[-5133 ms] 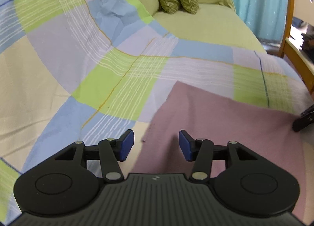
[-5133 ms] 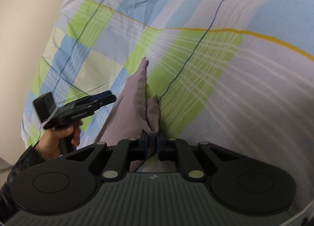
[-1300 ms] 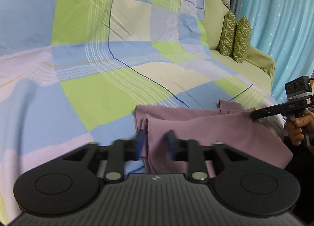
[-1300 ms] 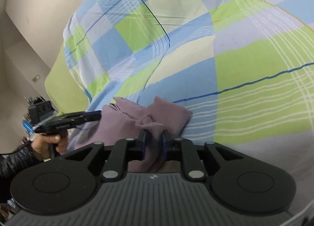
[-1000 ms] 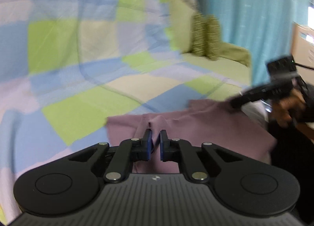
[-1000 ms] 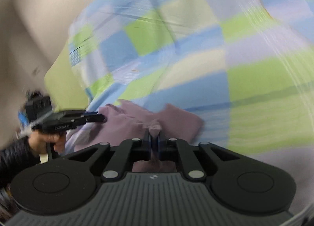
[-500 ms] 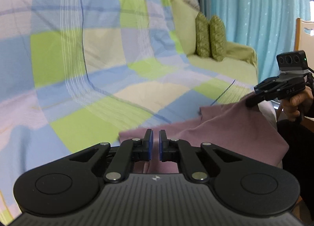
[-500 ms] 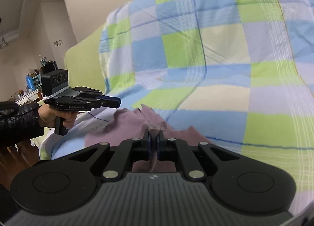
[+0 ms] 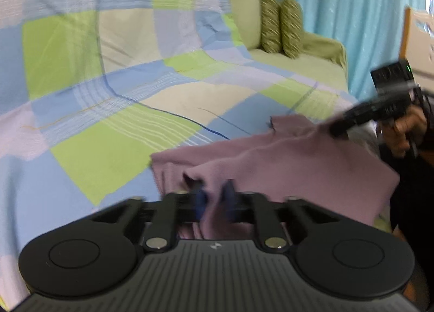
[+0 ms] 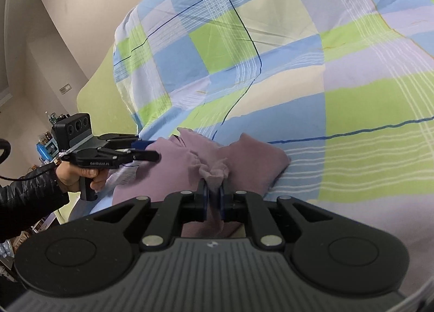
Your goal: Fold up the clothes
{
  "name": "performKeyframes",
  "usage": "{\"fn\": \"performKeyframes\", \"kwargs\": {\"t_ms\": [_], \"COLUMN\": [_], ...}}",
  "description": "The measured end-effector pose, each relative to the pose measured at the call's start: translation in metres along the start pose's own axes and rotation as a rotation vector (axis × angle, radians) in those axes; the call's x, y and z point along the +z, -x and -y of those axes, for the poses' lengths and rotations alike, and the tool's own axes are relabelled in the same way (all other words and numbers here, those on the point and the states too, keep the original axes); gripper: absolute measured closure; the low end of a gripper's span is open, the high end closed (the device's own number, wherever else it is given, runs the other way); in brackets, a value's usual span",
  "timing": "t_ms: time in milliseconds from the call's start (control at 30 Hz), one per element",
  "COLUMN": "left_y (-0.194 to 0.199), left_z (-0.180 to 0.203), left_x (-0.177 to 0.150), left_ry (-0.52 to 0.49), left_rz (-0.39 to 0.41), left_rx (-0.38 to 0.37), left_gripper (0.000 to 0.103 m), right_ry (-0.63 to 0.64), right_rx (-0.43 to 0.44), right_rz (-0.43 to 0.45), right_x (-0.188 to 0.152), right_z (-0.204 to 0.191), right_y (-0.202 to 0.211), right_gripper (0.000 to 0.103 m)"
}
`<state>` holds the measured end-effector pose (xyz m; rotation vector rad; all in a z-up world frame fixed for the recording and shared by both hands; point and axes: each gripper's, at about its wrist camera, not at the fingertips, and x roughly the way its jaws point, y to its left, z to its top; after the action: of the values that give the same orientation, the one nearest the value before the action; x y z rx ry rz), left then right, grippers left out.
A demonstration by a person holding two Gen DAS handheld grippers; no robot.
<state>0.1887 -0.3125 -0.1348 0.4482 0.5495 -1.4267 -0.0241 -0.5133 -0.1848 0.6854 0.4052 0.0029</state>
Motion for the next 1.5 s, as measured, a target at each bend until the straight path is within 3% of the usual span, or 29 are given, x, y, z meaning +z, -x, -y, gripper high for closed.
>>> {"fn": "performKeyframes", "kwargs": {"t_ms": [100, 200, 300, 367, 467, 500, 533, 700, 900, 967, 1000, 1133, 1233, 1367, 1400, 1467, 1500], "left_y": [0.011, 0.026, 0.027, 0.011, -0.025, -0.029, -0.031, -0.029, -0.029, -0.027, -0.026, -0.011, -0.015, -0.02, -0.02, -0.021, -0.022], "left_z": [0.013, 0.015, 0.007, -0.007, -0.028, -0.032, -0.036, -0.043, -0.044, -0.046, -0.045, -0.045, -0.048, -0.045, -0.044, -0.042, -0.041], "left_x": [-0.002, 0.004, 0.013, 0.018, 0.015, 0.013, 0.011, 0.008, 0.011, 0.013, 0.013, 0.013, 0.012, 0.011, 0.011, 0.011, 0.011], "left_ry": [-0.044, -0.054, -0.04, 0.005, 0.088, 0.106, 0.134, 0.181, 0.22, 0.23, 0.227, 0.214, 0.227, 0.222, 0.216, 0.219, 0.222], "left_rz": [0.044, 0.133, 0.189, 0.172, 0.028, 0.021, 0.025, 0.05, 0.087, 0.12, 0.13, 0.22, 0.183, 0.141, 0.137, 0.126, 0.118], "left_rx": [0.012, 0.049, 0.073, 0.08, 0.102, 0.099, 0.094, 0.102, 0.043, 0.043, 0.053, 0.113, 0.113, 0.114, 0.112, 0.098, 0.093], "left_gripper": [0.101, 0.101, 0.101, 0.1, 0.096, 0.092, 0.087, 0.086, 0.087, 0.089, 0.102, 0.103, 0.103, 0.103, 0.1, 0.083, 0.069], "right_ry": [0.042, 0.185, 0.196, 0.136, -0.003, -0.043, -0.069, -0.133, -0.332, -0.343, -0.324, -0.157, -0.114, -0.207, -0.206, -0.196, -0.195], "right_rx": [-0.027, 0.004, 0.007, -0.007, -0.062, -0.077, -0.087, -0.081, 0.03, 0.009, -0.015, 0.061, 0.027, -0.054, -0.058, -0.071, -0.075], "right_rz": [-0.031, -0.045, 0.057, 0.101, 0.046, 0.01, -0.002, 0.048, 0.047, 0.053, 0.054, 0.099, 0.08, 0.019, 0.026, 0.038, 0.042], "right_x": [0.0, 0.004, 0.017, 0.023, 0.02, 0.018, 0.015, 0.012, 0.008, 0.01, 0.012, 0.022, 0.025, 0.014, 0.013, 0.011, 0.012], "right_z": [-0.008, -0.031, -0.031, -0.017, 0.016, 0.024, 0.03, 0.039, 0.059, 0.059, 0.057, 0.029, 0.029, 0.055, 0.054, 0.05, 0.048], "right_y": [-0.001, 0.004, 0.017, 0.018, -0.001, -0.008, -0.012, -0.003, -0.003, -0.007, -0.008, -0.002, -0.005, -0.017, -0.015, -0.012, -0.012], "right_gripper": [0.099, 0.099, 0.1, 0.1, 0.099, 0.097, 0.097, 0.094, 0.09, 0.09, 0.093, 0.098, 0.098, 0.095, 0.094, 0.093, 0.093]}}
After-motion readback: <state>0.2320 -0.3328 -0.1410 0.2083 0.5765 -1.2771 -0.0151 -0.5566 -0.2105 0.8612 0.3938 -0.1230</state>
